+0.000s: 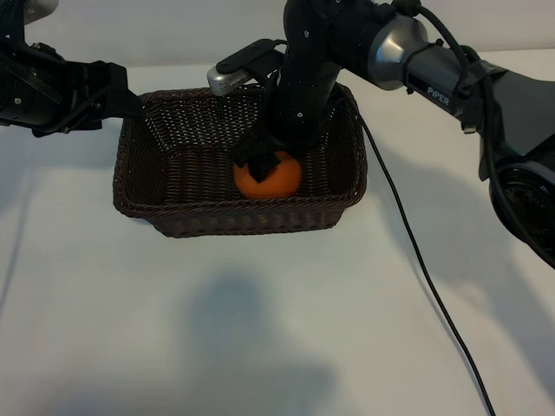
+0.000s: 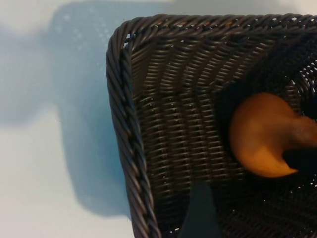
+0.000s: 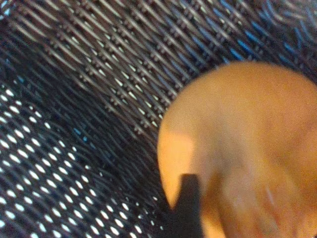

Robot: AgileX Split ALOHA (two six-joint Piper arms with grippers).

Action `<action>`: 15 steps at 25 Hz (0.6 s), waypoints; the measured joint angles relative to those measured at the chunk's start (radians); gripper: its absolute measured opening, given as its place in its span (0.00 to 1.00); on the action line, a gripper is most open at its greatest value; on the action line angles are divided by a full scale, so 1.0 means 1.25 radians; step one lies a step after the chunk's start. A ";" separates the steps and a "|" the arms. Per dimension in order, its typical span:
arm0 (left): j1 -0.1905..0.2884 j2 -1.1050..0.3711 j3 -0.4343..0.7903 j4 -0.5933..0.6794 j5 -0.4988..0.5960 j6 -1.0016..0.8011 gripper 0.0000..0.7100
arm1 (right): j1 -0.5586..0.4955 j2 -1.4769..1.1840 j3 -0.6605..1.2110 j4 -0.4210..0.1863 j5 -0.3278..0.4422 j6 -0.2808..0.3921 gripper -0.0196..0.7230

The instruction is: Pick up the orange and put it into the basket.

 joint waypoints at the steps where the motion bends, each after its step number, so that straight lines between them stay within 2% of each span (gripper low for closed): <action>1: 0.000 0.000 0.000 0.000 0.000 0.000 0.83 | 0.000 -0.006 0.000 0.000 0.000 0.001 0.96; 5: 0.000 0.000 0.000 0.000 0.000 0.000 0.83 | 0.000 -0.039 0.000 -0.004 0.007 0.014 0.95; 10: 0.000 0.000 0.000 0.000 0.000 0.004 0.83 | 0.000 -0.089 0.000 -0.019 0.040 0.018 0.86; 15: 0.000 0.000 0.000 0.000 0.002 0.015 0.83 | 0.000 -0.127 0.000 -0.080 0.091 0.021 0.84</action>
